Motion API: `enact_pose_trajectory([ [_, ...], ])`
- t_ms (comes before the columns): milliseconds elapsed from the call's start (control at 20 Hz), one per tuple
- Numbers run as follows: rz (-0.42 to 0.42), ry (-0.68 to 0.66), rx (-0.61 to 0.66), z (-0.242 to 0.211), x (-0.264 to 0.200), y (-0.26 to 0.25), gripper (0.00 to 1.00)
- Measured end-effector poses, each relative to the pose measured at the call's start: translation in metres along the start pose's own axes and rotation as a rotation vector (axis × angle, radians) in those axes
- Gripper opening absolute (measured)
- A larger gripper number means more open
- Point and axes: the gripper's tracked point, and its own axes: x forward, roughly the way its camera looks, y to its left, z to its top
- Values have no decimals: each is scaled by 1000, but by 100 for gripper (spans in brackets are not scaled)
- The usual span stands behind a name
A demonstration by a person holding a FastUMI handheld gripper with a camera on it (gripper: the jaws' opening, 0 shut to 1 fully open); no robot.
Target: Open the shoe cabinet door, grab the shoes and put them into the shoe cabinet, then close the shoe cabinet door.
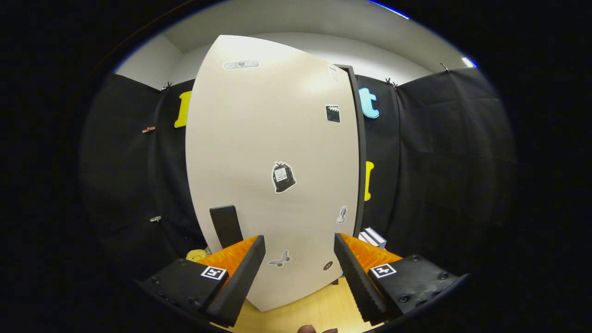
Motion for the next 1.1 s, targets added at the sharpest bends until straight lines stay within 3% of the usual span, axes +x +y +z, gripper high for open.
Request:
enact_pose_trajectory([
  [1100, 17, -25, 8, 4, -12, 13, 96],
])
